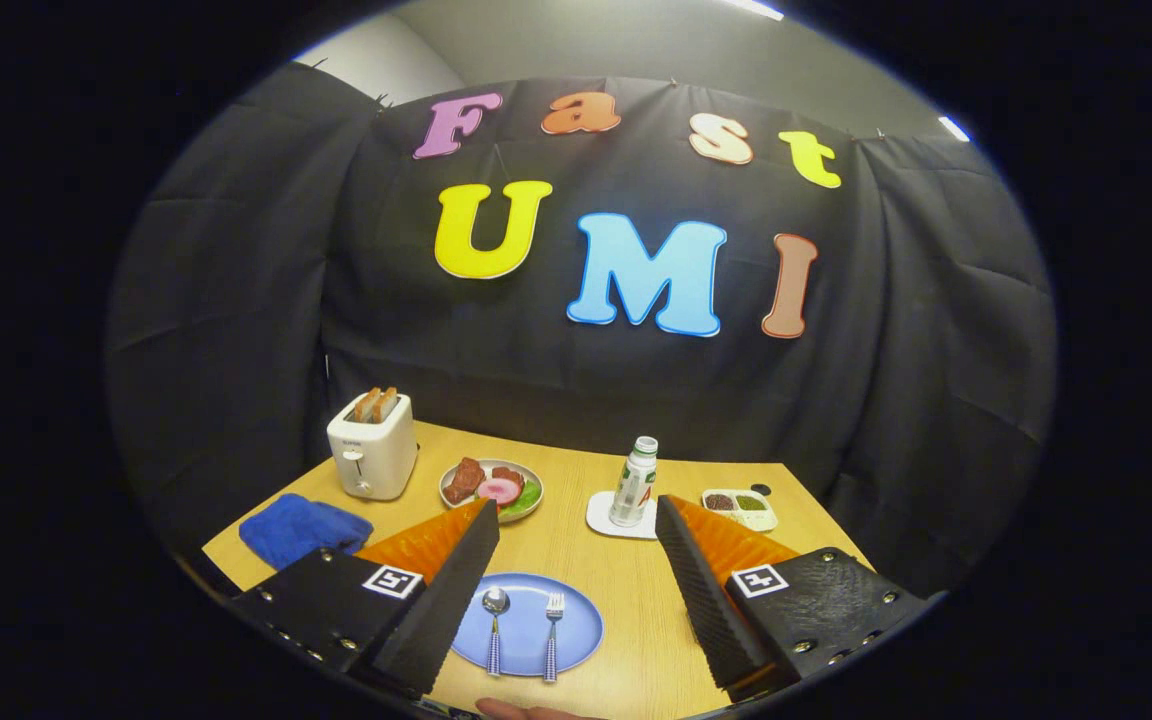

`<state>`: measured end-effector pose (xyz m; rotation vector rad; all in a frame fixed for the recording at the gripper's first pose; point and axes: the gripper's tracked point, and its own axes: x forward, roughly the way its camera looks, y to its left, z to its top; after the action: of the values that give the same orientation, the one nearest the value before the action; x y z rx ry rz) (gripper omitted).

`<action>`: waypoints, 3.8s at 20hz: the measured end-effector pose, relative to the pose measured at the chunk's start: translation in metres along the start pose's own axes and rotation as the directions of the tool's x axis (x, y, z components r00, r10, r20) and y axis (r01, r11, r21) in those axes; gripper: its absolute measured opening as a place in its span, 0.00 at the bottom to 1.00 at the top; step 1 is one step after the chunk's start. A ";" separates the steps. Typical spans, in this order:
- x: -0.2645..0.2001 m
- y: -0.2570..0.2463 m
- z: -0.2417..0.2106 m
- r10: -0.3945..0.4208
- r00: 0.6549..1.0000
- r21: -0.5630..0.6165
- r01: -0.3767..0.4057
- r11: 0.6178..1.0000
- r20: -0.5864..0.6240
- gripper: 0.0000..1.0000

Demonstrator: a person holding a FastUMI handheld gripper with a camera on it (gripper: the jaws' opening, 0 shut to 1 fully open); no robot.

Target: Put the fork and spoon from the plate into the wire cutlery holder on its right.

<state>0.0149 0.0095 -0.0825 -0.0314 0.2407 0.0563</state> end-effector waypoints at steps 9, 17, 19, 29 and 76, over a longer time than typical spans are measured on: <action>0.032 0.005 -0.115 0.016 0.939 0.008 -0.014 1.000 -0.344 0.97; 0.056 0.017 -0.203 0.024 0.837 0.020 -0.016 1.000 -0.547 0.97; 0.058 0.017 -0.218 0.024 0.811 0.016 -0.018 1.000 -0.585 0.96; 0.059 0.021 -0.264 0.032 0.656 0.008 -0.039 0.999 -0.754 0.24; 0.009 -0.238 -0.165 -0.098 0.186 -0.165 -0.393 0.905 -0.978 0.01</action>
<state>-0.0010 -0.2338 -0.2391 -0.4768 1.6095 0.3006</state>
